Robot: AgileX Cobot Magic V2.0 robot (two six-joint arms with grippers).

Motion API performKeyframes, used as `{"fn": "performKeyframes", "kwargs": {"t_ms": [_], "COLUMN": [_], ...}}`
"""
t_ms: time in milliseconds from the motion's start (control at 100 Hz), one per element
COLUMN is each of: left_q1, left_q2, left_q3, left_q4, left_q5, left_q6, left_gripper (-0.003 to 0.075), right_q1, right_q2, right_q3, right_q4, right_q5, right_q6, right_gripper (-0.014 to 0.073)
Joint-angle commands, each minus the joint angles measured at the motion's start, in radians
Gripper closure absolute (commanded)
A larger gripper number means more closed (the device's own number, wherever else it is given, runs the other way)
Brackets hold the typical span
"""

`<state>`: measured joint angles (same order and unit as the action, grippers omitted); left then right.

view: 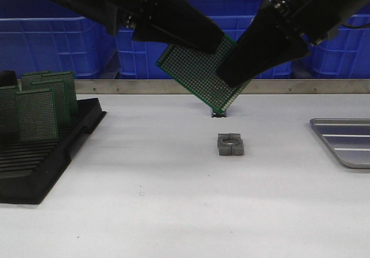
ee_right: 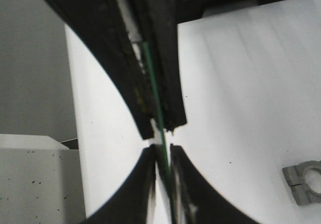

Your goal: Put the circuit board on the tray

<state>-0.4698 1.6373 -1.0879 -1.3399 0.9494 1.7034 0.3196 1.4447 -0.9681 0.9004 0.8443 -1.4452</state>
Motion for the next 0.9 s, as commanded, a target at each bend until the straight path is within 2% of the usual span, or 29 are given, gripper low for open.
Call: {"fn": "performKeyframes", "kwargs": {"t_ms": [0,60,120,190,300,400,630,790,890], "left_q1": [-0.009,-0.009,-0.009,-0.009,-0.005,0.015,0.120,0.180,0.198], "left_q2": [-0.039,-0.039,-0.039,-0.039,-0.041,-0.041,-0.041,-0.041,-0.041], "left_q3": [-0.024,-0.024,-0.024,-0.024,-0.024,-0.040,-0.132,-0.152,-0.152], "left_q4": [-0.089,-0.089,-0.089,-0.089,-0.089,-0.089,-0.089,-0.089,-0.075], "left_q5": [0.009,0.012,0.015,0.015,0.009,0.009,0.075,0.094,0.094], "left_q6": [-0.018,-0.018,-0.016,-0.016,-0.016,-0.016,-0.016,-0.016,-0.016], "left_gripper": [0.0738,0.0725,0.0677,0.0566,0.0322,0.0192,0.0187,0.0187,0.0187], "right_q1": [0.001,0.001,0.001,0.001,0.001,-0.005,-0.084,-0.201,-0.282], "right_q2": [-0.030,-0.030,-0.030,-0.030,-0.030,-0.030,-0.025,0.004,0.036], "right_q3": [-0.034,-0.034,-0.034,-0.034,-0.034,-0.034,-0.032,-0.018,-0.010], "right_q4": [0.070,0.070,0.070,0.070,0.070,0.070,0.016,-0.005,-0.004], "right_q5": [0.021,0.032,0.045,0.063,0.089,0.095,0.123,0.102,0.041], "right_q6": [0.004,0.004,0.004,0.004,0.021,0.093,0.290,0.424,0.496], "right_gripper": [0.0668,0.0662,0.0663,0.0663,0.0663,0.0663,0.0663,0.0663,0.0663]}}
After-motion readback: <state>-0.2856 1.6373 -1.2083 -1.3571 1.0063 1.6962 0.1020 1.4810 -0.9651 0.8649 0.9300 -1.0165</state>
